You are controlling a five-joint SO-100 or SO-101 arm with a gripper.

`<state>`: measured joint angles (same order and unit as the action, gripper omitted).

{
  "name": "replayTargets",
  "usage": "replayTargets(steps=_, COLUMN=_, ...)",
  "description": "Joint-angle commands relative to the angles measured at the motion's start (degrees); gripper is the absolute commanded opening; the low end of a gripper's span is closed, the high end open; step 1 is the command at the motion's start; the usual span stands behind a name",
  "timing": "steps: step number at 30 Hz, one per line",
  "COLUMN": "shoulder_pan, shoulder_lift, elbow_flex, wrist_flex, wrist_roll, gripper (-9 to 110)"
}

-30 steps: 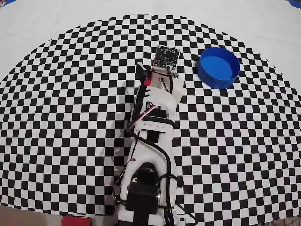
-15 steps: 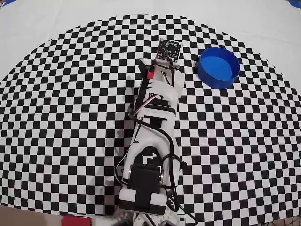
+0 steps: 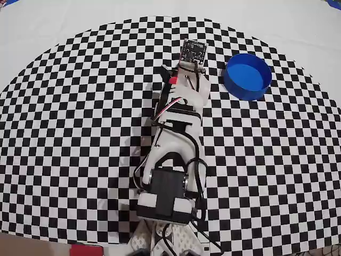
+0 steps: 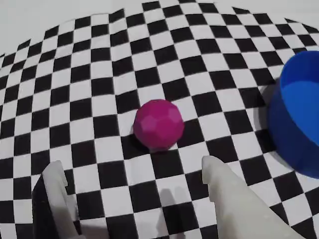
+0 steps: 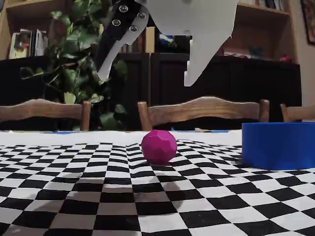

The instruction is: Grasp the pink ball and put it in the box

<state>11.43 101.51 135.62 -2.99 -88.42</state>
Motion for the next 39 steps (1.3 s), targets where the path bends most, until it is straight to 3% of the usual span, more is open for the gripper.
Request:
replayTargets(steps=1, shoulder_pan=0.5, shoulder_lift=-0.9, elbow_flex=-3.2, wrist_flex=-1.0, wrist_roll=-0.4, gripper=32)
replayTargets(steps=39, shoulder_pan=1.6, shoulder_lift=-17.7, elbow_flex=-17.2, wrist_flex=-1.1, wrist_roll=-0.5, gripper=32)
